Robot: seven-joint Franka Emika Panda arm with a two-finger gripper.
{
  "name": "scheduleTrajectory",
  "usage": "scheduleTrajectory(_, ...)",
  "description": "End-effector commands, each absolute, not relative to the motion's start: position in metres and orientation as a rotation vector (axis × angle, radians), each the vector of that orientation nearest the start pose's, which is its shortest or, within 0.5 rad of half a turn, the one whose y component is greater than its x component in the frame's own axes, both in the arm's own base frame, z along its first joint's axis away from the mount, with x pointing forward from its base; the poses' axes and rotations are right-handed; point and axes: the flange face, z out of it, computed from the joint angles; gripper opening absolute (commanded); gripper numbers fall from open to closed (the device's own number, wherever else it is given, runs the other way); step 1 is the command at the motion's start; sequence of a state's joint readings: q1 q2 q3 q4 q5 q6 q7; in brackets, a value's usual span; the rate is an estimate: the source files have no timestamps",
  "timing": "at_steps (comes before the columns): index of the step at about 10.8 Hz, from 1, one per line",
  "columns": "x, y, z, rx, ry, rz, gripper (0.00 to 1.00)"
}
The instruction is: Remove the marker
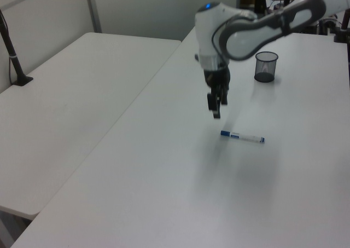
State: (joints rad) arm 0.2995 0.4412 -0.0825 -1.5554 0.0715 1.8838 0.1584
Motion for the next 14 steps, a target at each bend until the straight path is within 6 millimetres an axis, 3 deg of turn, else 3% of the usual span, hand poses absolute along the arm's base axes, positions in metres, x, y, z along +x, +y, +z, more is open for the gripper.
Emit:
scheduleTrajectory(1, 0.626, 0.107, 0.465, -3.214, 0.139, 0.132, 1.0)
scheduleTrajectory(3, 0.612, 0.068, 0.512, -3.219, 0.261, 0.086, 1.0)
scheduleTrajectory(5, 0.585, 0.028, 0.548, -3.195, 0.317, 0.052, 1.0)
scheduleTrajectory(7, 0.561, 0.003, 0.583, -3.173, 0.234, -0.017, 1.0)
scheduleTrajectory(10, 0.545, -0.023, 0.606, -3.168, 0.181, -0.02, 1.0)
scheduleTrajectory(14, 0.539, -0.03, 0.614, -3.145, 0.187, -0.026, 1.0)
